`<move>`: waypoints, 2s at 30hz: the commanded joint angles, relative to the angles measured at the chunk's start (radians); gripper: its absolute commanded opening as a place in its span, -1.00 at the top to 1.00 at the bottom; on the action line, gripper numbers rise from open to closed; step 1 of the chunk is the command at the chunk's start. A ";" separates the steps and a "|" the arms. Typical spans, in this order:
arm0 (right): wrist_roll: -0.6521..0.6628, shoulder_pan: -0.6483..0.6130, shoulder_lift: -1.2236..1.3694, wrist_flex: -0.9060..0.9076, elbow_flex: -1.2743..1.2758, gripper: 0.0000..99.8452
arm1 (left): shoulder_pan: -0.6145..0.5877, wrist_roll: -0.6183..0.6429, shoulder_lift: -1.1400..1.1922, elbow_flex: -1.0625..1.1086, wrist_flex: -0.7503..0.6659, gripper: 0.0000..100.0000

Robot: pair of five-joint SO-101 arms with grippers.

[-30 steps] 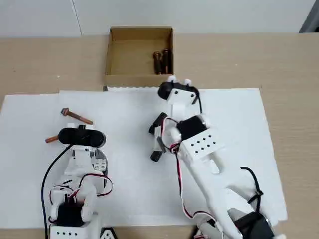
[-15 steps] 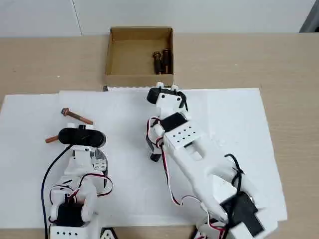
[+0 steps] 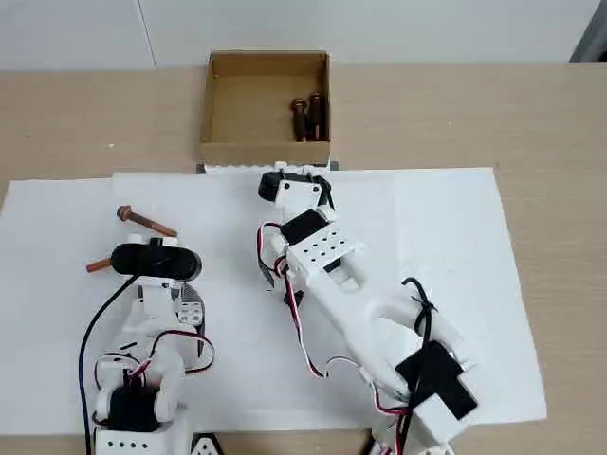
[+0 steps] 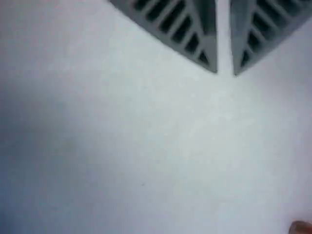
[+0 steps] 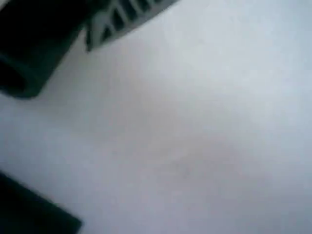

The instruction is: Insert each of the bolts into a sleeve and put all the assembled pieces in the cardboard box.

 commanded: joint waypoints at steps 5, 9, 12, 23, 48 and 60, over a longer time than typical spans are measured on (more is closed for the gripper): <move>-0.009 -0.007 0.030 -0.008 -0.038 0.75 | -0.005 -0.003 -0.009 -0.005 -0.023 0.99; -0.009 -0.007 0.039 -0.008 -0.038 0.95 | -0.005 -0.003 -0.009 -0.005 -0.023 0.99; -0.009 -0.007 0.038 -0.007 -0.038 0.97 | -0.005 -0.003 -0.009 -0.005 -0.023 0.99; -0.005 0.002 0.031 0.312 -0.356 1.00 | -0.005 -0.005 -0.009 -0.005 -0.023 0.99; 0.098 0.297 -0.424 0.509 -0.468 1.00 | -0.158 -0.025 -0.003 -0.245 0.023 0.99; 0.112 0.475 -0.762 0.374 0.120 1.00 | -0.158 -0.072 -0.002 -0.374 0.161 0.99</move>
